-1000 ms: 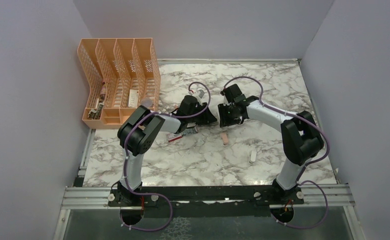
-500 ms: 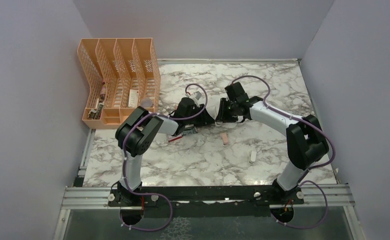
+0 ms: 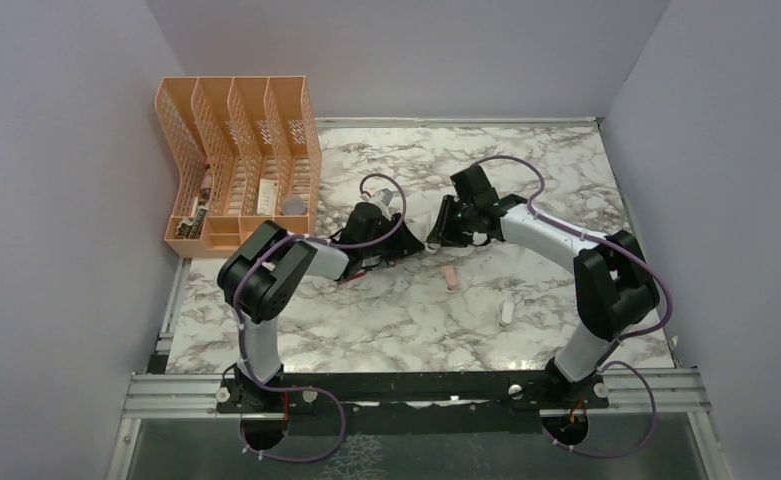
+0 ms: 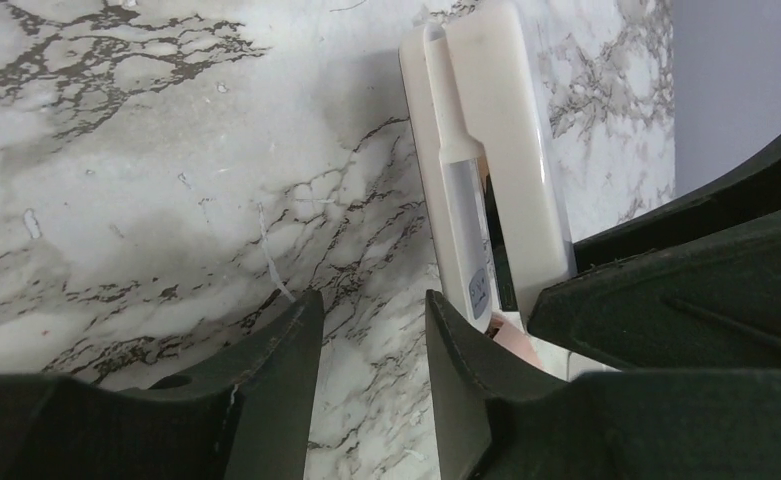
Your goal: Load the staples into the stapler
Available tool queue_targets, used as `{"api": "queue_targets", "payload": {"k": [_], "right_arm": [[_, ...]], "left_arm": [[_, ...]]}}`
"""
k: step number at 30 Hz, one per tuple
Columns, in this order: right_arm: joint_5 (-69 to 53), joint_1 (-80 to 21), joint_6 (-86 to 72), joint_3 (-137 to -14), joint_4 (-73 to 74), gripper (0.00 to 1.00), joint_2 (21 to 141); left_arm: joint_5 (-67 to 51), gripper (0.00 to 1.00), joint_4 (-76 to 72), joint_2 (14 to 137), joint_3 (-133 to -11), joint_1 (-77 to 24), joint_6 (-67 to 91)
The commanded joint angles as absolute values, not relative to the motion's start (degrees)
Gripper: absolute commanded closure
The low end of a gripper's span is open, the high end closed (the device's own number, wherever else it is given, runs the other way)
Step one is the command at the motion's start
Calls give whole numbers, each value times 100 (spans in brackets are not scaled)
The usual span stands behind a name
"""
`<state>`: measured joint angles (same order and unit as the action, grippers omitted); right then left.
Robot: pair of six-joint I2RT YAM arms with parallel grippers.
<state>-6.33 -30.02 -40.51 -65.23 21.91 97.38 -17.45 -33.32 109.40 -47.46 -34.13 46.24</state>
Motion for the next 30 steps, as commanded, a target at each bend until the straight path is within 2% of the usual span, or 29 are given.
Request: {"api": "queue_targets", "payload": {"k": [1, 11, 18, 30], "right_arm": [[-646, -3032, -4186, -6581, 2049, 80, 9709], [-964, -3032, -4267, -6557, 1838, 81, 9765], [-828, -3032, -4236, -6617, 1915, 81, 9821], [-1052, -3032, -4242, -6672, 1766, 81, 9846]], "left_arm": [[-1487, 53, -3234, 10613, -4604, -3360, 4759], [-1890, 51, -3448, 10641, -4684, -3322, 4880], [-1598, 67, -3506, 10433, -4520, -3303, 4831], [-1979, 64, -3751, 10564, -4547, -3290, 4821]]}}
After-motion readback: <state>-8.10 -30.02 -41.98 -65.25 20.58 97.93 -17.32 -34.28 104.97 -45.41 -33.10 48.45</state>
